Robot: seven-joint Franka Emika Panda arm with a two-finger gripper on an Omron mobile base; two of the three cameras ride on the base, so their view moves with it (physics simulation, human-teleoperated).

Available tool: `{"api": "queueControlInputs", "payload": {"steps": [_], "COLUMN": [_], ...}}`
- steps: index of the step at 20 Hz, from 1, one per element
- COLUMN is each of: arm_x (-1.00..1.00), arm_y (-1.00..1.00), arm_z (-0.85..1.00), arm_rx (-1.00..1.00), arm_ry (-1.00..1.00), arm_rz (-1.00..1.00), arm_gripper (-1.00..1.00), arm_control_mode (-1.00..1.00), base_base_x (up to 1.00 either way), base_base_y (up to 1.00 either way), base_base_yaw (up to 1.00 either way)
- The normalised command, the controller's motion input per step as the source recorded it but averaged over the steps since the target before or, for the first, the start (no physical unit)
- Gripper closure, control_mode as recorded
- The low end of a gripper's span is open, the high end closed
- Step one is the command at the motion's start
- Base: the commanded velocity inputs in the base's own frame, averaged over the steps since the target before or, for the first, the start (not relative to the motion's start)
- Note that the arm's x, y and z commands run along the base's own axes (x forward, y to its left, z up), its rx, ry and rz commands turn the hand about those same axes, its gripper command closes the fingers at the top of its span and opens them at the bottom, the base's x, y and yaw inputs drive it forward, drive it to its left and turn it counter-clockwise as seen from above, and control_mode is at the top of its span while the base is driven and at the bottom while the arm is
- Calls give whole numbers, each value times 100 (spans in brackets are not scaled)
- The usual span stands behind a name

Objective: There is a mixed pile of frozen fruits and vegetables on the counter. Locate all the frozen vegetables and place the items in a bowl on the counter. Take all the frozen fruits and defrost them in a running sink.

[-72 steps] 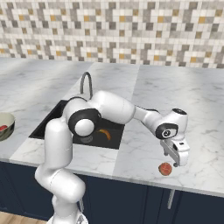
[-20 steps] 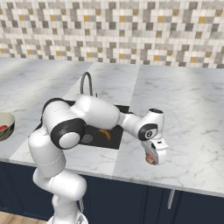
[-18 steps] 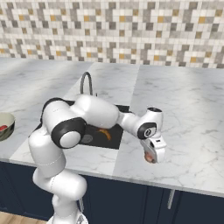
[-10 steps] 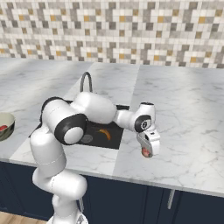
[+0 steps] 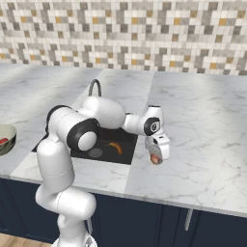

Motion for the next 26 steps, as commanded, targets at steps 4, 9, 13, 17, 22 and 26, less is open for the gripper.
{"api": "queueControlInputs", "payload": {"steps": [4, 9, 13, 17, 22, 26], "arm_x": [36, 32, 22, 18, 22, 27], "arm_y": [32, 29, 28, 33, 39, 42], "arm_z": [4, 11, 2, -6, -7, -2], "arm_rx": [1, 2, 1, 0, -1, -1], "arm_ry": [-1, -1, 0, 2, 0, 0], "arm_rz": [6, 8, 12, 13, 9, 7], "arm_gripper": [100, 100, 100, 100, 100, 100], "arm_control_mode": [-100, -100, -100, -100, -100, -100], "base_base_x": [0, 0, 0, 0, 0, 0], "base_base_y": [0, 0, 0, 0, 0, 0], "base_base_yaw": [0, 0, 0, 0, 0, 0]}}
